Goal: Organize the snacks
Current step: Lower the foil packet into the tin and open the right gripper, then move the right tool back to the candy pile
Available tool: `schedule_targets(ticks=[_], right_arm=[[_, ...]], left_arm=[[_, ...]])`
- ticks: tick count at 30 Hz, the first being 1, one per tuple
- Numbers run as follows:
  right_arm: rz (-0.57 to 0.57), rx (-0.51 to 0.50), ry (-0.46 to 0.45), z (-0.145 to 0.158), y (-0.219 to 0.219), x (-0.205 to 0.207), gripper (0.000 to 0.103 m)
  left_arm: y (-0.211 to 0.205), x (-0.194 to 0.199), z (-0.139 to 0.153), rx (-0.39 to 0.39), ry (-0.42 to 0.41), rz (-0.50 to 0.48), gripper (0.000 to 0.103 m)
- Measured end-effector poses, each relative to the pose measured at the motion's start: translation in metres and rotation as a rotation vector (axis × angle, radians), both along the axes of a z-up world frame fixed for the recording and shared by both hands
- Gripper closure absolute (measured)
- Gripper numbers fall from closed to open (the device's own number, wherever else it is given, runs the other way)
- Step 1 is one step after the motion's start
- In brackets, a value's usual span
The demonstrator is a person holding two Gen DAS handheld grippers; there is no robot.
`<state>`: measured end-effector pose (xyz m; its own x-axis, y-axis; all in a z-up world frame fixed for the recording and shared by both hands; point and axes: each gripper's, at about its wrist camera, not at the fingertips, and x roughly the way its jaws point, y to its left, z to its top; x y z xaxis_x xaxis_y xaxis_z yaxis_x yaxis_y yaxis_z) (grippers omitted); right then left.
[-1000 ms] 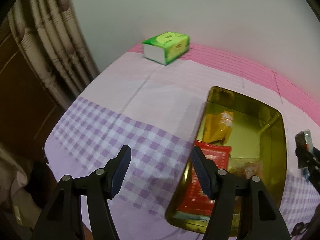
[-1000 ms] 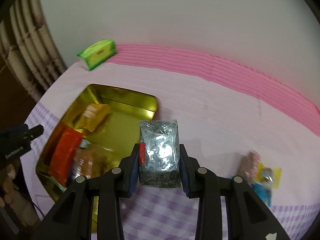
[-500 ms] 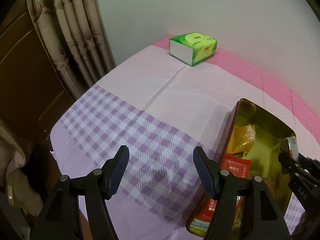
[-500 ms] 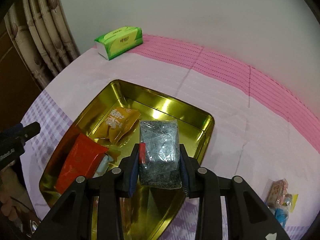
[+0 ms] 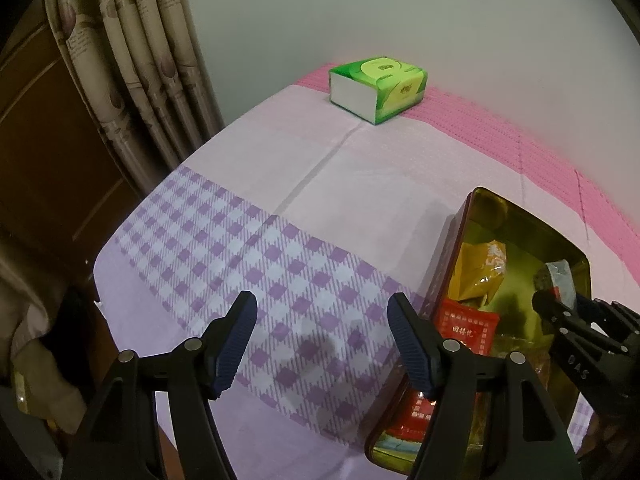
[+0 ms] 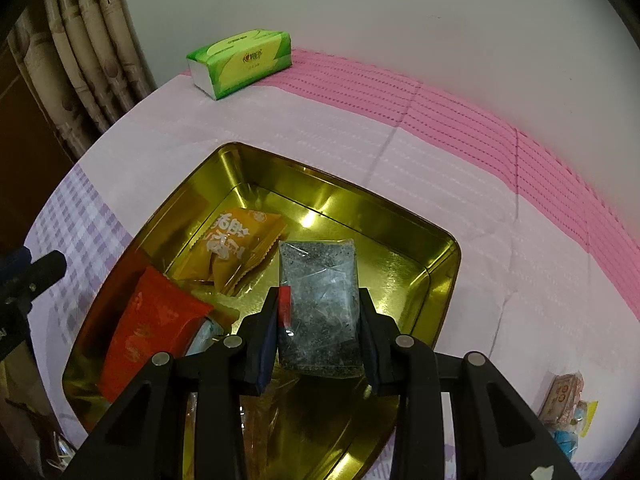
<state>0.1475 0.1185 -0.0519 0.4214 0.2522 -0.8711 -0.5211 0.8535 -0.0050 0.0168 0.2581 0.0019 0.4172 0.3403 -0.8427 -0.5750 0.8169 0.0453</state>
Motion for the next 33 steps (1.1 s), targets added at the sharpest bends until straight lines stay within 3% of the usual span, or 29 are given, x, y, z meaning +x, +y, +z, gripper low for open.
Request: schedule_targets(ticks=[11, 20, 33], right_arm=[[0.0, -0.006, 0.012, -0.009, 0.002, 0.003, 0.07], [0.008, 0.022, -0.032, 0.003, -0.001, -0.006, 0.069], [-0.031, 0.087, -0.094, 0.039, -0.066, -0.038, 0.065]], left_arm=[[-0.004, 0.002, -0.002, -0.02, 0.011, -0.016, 0.034], [-0.011, 0.006, -0.005, -0.013, 0.021, -0.049, 0.034], [-0.018, 0.007, -0.006, 0.005, 0.026, -0.066, 0.034]])
